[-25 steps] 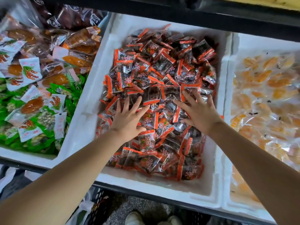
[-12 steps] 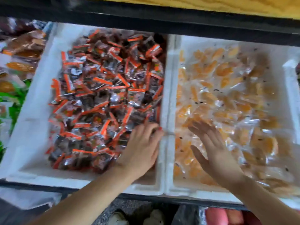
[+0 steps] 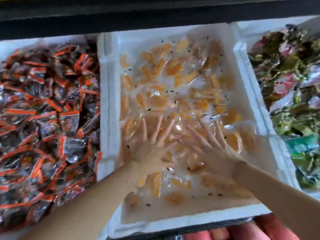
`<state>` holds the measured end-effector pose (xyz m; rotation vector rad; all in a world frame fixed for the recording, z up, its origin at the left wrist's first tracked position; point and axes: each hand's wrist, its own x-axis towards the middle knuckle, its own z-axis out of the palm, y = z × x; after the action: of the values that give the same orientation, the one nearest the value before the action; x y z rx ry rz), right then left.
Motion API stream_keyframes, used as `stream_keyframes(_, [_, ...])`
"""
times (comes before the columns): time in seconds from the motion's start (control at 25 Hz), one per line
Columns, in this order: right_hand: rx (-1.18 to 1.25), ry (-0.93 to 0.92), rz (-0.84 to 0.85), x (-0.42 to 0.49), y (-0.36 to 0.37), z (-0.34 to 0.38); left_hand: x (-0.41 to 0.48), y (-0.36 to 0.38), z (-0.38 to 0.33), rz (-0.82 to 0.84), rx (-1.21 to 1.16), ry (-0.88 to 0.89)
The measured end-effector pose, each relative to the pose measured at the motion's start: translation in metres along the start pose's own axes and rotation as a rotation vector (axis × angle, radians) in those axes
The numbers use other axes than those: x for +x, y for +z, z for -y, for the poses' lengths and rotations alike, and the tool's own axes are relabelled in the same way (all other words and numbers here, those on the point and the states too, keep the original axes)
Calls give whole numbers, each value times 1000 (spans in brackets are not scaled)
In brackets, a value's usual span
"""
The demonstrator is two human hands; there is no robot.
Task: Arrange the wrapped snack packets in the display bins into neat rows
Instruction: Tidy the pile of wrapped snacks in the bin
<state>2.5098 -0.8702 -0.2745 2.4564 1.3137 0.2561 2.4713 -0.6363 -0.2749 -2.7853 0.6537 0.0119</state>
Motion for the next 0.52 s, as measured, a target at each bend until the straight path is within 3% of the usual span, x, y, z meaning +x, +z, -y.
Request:
stream_keyframes(0.24, [-13,98,-5,62,27,-74,55,15,49,-132,121,-116])
stream_keyframes(0.4, [20,174,5,110,34,-103,99,4,76,-85,189,-171])
stream_keyframes(0.52, [65,251,-22,137,29,-126,131,-1,90,-152,109,-224])
